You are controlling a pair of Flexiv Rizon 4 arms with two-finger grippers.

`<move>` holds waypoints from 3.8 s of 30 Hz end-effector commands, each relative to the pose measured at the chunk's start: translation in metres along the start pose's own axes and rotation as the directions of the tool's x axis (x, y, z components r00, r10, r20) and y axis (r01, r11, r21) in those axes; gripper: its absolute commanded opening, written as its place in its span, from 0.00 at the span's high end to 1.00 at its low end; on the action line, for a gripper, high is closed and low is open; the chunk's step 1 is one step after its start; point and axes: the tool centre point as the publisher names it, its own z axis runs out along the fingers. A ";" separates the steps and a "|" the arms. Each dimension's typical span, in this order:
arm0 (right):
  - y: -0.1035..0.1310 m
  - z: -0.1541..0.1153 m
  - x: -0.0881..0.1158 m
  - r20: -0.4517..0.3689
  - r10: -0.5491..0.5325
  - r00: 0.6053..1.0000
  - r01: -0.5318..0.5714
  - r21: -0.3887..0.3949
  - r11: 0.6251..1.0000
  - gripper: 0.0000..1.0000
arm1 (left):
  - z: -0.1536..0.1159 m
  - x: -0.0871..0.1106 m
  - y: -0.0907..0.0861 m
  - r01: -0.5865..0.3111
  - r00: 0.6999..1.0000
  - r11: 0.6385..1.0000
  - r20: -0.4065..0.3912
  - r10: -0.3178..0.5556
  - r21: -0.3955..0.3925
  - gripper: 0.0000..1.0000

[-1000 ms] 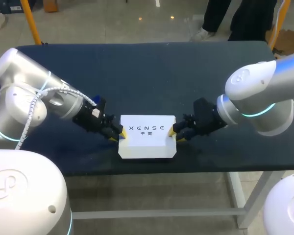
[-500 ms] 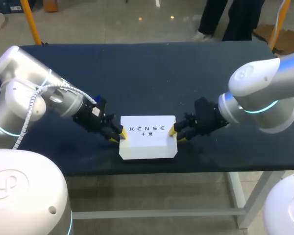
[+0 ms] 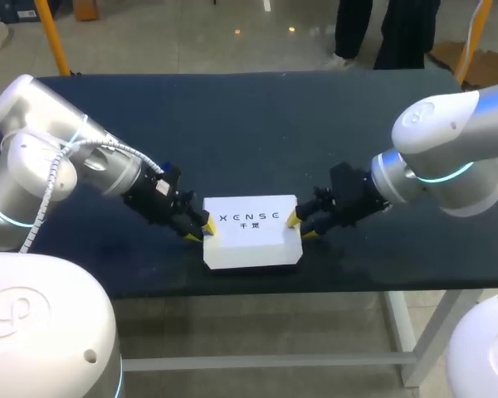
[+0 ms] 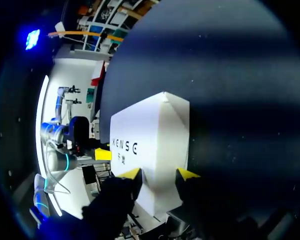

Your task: Assemble the packaging by folding the flat box into shape, placing the metal phone stand inside, and closing the box properly

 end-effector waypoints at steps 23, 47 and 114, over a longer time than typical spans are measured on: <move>0.001 -0.002 0.002 0.022 0.030 0.999 -0.030 0.014 0.999 0.52 | -0.004 0.006 0.002 0.027 1.000 1.000 0.006 -0.027 -0.007 0.58; 0.010 -0.003 0.012 0.059 0.121 0.991 -0.126 0.087 0.988 0.51 | -0.011 0.012 -0.004 0.094 0.996 0.992 0.003 -0.094 -0.085 0.58; 0.018 -0.016 0.023 0.115 0.268 0.957 -0.286 0.189 0.939 0.53 | -0.020 0.030 -0.009 0.218 0.974 0.953 -0.009 -0.225 -0.211 0.60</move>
